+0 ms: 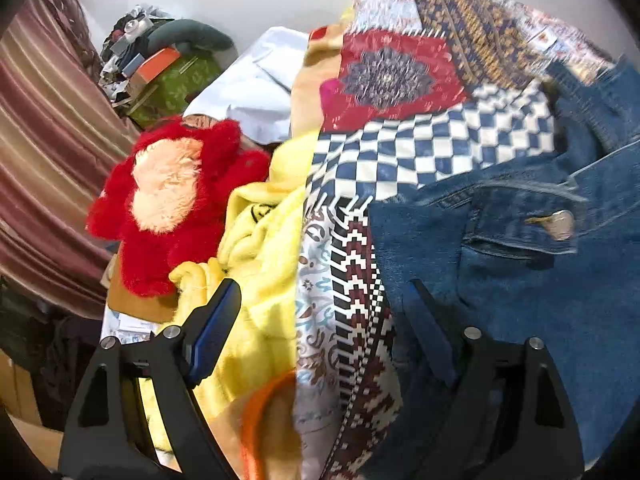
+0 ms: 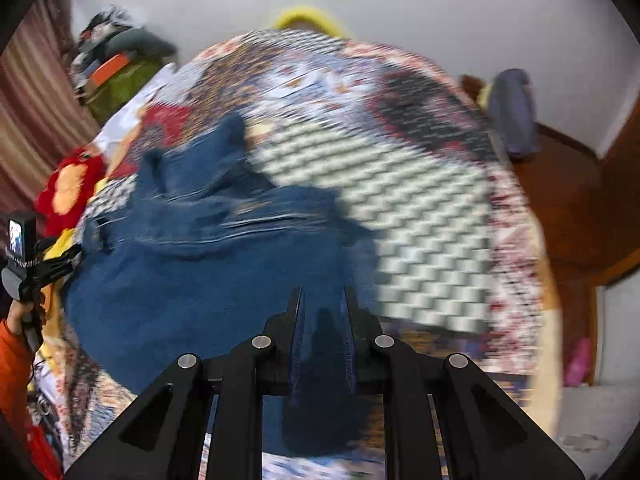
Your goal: Fold large clothes
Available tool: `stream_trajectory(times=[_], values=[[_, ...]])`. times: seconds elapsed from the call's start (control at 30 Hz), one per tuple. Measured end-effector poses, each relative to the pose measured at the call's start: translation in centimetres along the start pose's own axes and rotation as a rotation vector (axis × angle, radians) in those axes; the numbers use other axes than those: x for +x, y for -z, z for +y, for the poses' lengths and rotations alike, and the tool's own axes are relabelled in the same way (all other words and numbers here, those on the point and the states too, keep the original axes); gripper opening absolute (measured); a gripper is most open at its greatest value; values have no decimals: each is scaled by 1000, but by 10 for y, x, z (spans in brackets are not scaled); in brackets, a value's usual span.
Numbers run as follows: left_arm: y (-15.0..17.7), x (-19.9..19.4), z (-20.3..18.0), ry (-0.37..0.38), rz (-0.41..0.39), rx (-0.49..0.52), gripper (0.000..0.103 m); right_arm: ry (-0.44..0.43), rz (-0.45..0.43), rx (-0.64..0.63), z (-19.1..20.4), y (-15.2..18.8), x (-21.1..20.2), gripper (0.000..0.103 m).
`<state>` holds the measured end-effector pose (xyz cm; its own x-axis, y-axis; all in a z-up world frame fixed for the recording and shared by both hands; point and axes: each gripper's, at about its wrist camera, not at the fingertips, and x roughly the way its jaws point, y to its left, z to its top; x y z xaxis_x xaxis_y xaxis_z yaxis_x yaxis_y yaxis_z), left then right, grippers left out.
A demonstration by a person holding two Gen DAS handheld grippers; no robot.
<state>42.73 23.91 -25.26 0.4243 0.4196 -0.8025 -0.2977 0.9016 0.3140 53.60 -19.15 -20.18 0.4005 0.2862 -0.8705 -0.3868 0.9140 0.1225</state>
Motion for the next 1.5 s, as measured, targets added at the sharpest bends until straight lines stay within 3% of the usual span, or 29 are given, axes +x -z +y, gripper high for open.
stream_trajectory(times=[0.2, 0.4, 0.5, 0.63, 0.7, 0.87, 1.07, 1.17, 1.3, 1.5], values=[[0, -46, -10, 188, -75, 11, 84, -43, -13, -170, 92, 9, 21, 13], [11, -50, -59, 360, -46, 32, 85, -85, 26, -246, 150, 18, 45, 13], [26, -40, -87, 326, -24, 111, 85, 11, 56, -269, 152, 29, 72, 13], [46, -41, -87, 307, -69, 125, 90, -69, 45, -220, 130, 39, 70, 13], [52, -37, -78, 307, -49, 102, 91, -76, 58, -232, 125, 43, 65, 13], [68, -31, -54, 312, -17, 34, 92, 24, 52, -285, 121, 57, 53, 13], [87, -44, -27, 268, -31, -50, 91, 158, 48, -314, 105, 76, 40, 13], [97, -41, -12, 265, -4, -85, 91, 185, 48, -299, 90, 87, 35, 13], [109, -42, 3, 179, 12, -86, 91, 280, 61, -255, 60, 98, 31, 13], [126, -45, 28, 162, 27, -147, 91, 230, 77, -187, 25, 112, 23, 13]])
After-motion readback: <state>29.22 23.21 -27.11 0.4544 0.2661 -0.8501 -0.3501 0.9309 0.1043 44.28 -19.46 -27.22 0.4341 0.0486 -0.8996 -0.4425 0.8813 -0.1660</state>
